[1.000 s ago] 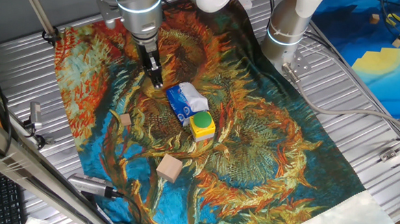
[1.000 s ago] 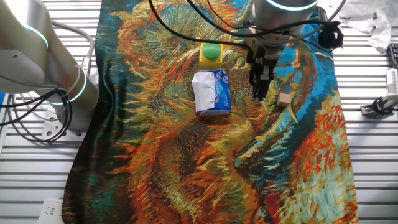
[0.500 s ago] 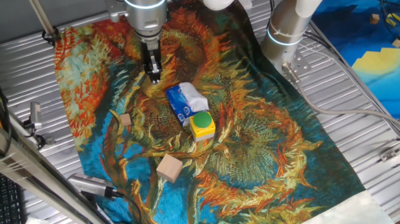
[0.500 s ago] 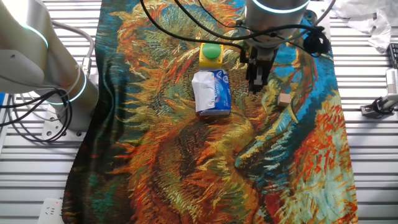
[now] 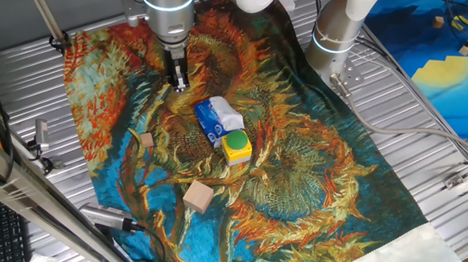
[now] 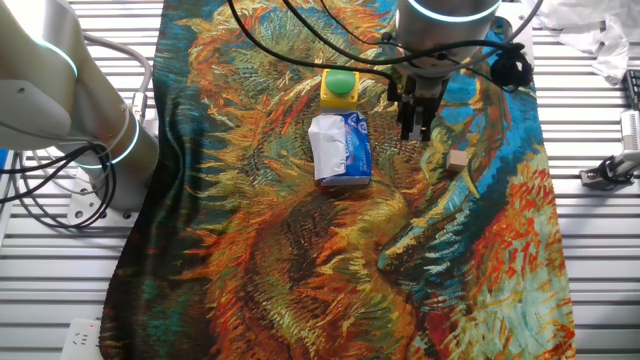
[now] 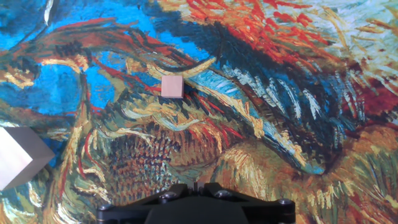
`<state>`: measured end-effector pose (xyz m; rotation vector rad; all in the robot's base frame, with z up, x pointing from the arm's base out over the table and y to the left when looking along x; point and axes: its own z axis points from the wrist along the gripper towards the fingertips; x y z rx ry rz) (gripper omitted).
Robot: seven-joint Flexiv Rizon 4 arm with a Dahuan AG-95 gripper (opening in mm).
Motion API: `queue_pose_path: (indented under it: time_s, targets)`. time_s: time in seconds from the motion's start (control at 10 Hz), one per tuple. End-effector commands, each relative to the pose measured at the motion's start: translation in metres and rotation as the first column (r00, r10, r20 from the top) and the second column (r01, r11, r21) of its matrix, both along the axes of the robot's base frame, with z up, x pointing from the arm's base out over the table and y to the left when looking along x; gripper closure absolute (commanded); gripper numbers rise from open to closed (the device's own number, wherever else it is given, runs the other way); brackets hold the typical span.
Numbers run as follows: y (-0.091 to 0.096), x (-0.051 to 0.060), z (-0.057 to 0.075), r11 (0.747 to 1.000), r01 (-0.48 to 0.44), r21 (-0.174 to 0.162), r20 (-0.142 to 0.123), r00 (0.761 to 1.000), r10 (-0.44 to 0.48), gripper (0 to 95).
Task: Approach and touch the side of the small block
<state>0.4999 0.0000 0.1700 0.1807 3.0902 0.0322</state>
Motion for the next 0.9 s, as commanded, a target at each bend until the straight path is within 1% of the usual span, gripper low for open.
queue_pose_path:
  time_s: [0.1, 0.5, 0.6, 0.9]
  targets:
    - [0.0001, -0.0002, 0.0000, 1.000, -0.001, -0.001, 0.000, 1.000, 0.001, 95.0]
    - [0.0001, -0.0003, 0.0000, 1.000, 0.000, 0.000, 0.000, 1.000, 0.000, 95.0]
    - [0.0001, -0.0003, 0.0000, 1.000, 0.005, 0.000, -0.005, 1.000, -0.005, 95.0]
    - [0.0001, -0.0003, 0.0000, 1.000, 0.004, 0.000, -0.007, 1.000, -0.004, 95.0]
